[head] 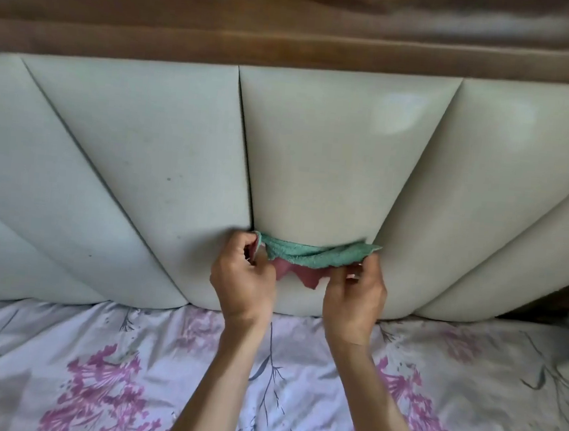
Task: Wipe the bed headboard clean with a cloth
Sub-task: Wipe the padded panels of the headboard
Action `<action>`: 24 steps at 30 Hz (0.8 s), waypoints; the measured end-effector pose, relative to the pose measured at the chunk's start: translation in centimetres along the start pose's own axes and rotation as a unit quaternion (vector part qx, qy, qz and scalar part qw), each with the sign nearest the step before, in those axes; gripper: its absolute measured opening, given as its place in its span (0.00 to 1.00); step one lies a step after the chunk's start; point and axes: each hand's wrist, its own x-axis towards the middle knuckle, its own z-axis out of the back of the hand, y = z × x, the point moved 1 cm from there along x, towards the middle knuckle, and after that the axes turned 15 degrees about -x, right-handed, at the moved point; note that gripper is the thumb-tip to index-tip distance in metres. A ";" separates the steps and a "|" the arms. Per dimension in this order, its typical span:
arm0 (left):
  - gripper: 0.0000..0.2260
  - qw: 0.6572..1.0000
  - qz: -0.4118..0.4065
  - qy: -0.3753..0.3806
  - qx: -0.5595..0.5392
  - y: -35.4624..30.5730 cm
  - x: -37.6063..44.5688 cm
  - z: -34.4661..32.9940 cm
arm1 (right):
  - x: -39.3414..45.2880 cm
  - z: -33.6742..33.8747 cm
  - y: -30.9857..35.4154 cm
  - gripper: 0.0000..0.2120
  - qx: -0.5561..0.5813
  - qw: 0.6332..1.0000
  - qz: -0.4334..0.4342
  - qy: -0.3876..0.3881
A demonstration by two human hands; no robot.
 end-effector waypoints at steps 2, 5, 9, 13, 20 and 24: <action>0.06 0.998 0.051 -0.007 0.020 2.8 -0.8 -0.6 | -1.4 -1.6 -1.9 0.06 -0.006 0.999 -0.036 0.011; 0.06 0.989 0.141 0.014 0.044 7.1 -2.7 -1.4 | -2.9 -3.7 -4.5 0.07 -0.020 0.995 -0.097 0.024; 0.07 0.972 0.227 0.018 0.052 12.0 -4.4 -2.8 | -4.2 -6.7 -8.3 0.09 -0.047 0.983 -0.167 0.055; 0.15 0.938 0.344 0.013 0.037 15.0 -6.5 -3.8 | -5.4 -9.3 -12.3 0.09 -0.039 0.921 -0.364 0.134; 0.08 0.873 0.481 -0.034 -0.069 13.8 -6.3 -4.3 | -3.8 -8.7 -10.4 0.15 0.080 0.833 -0.486 0.254; 0.08 0.891 0.421 -0.042 -0.163 2.7 -3.1 0.1 | -2.4 -1.9 1.1 0.10 0.129 0.873 -0.379 0.279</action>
